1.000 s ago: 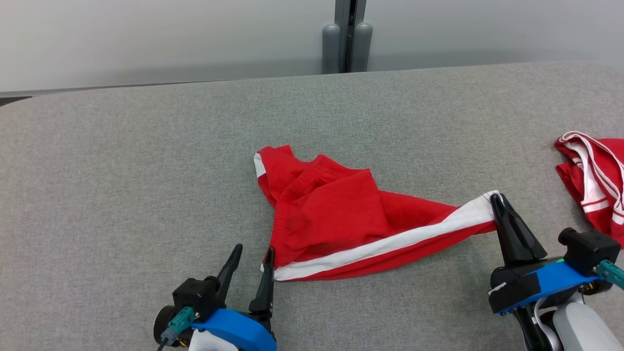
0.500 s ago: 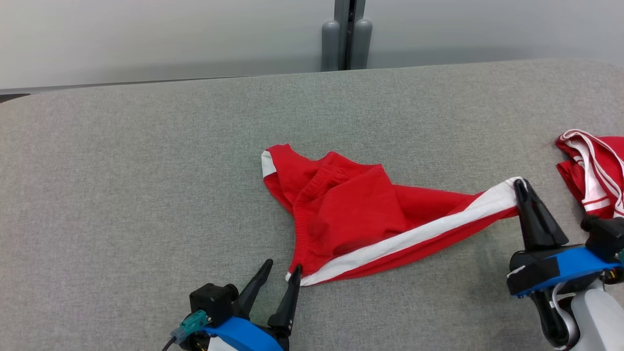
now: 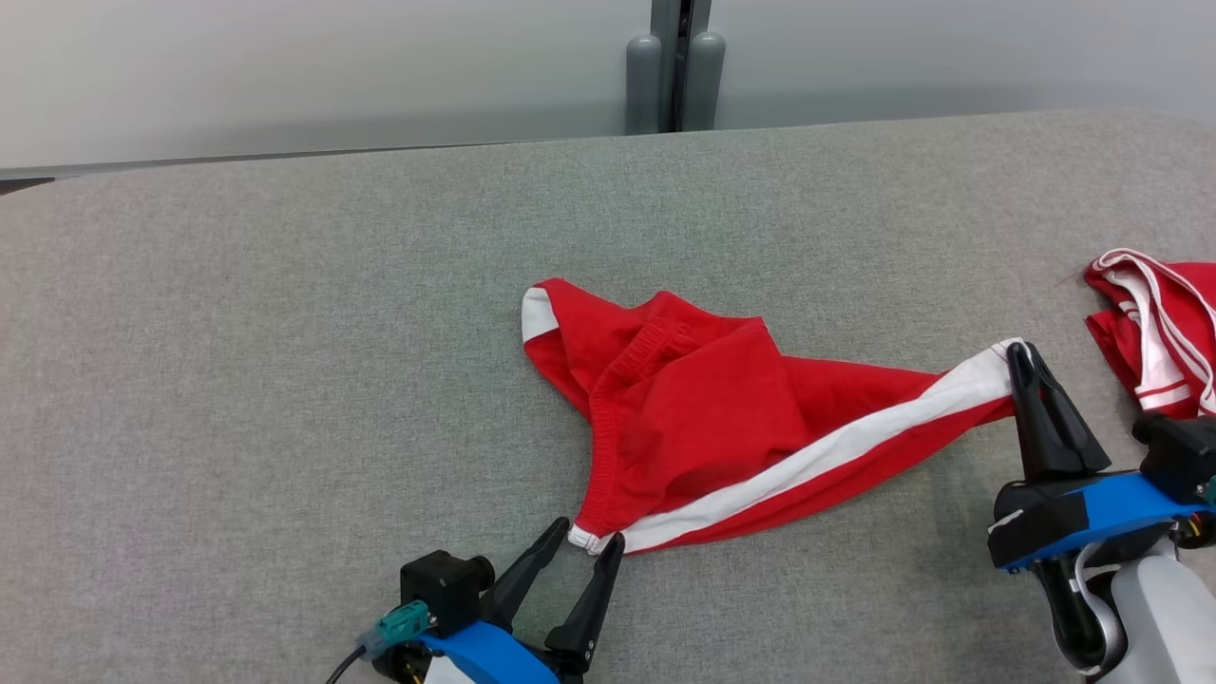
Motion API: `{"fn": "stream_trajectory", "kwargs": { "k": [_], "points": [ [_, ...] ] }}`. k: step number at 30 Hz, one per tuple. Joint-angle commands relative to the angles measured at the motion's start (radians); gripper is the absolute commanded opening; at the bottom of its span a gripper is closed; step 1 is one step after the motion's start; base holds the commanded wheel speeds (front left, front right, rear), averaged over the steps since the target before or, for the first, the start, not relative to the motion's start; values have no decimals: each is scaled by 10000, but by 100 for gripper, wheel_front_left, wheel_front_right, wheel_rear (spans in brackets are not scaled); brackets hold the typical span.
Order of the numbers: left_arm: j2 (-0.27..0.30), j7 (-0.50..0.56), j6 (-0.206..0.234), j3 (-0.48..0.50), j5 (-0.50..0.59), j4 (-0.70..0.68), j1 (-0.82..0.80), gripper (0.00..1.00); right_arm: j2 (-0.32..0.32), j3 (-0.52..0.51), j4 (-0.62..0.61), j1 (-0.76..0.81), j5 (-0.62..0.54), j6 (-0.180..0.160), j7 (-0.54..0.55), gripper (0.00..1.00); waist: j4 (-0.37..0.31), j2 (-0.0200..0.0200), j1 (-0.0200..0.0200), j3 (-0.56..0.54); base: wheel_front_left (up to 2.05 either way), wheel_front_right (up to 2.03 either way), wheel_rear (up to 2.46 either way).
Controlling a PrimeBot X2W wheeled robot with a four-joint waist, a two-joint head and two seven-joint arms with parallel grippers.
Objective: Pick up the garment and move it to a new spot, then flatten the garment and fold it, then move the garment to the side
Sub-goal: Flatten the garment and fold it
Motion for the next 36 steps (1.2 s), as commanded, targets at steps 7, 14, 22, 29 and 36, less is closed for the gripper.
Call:
{"fn": "stream_trajectory", "kwargs": {
  "k": [7, 14, 22, 29, 36],
  "points": [
    [179, -41, -10, -570, 282, 359, -573, 100, 7, 180, -2, -165, 49, 1, -29, 0, -95, -1, 0, 59, 0, 0, 0],
    [155, -41, -11, -731, 652, 588, -824, 100, -51, 264, -60, -201, 87, 1, -29, 0, -128, -1, 0, 100, 0, 0, 0],
    [130, -41, -11, -613, 776, 285, -854, 0, -51, 289, -101, -178, 125, 1, -29, 0, -90, -1, 0, 131, 0, 0, 0],
    [277, -42, -11, -343, 1012, -457, -632, 0, -26, 181, -200, -210, 132, 1, -29, 0, 30, -1, 0, -44, 0, 0, 0],
    [696, -42, -11, -250, 985, -1427, -1176, 0, 36, 37, -750, -418, 257, 1, -29, 0, 88, -1, 0, -435, 0, 0, 0]
  ]
}}
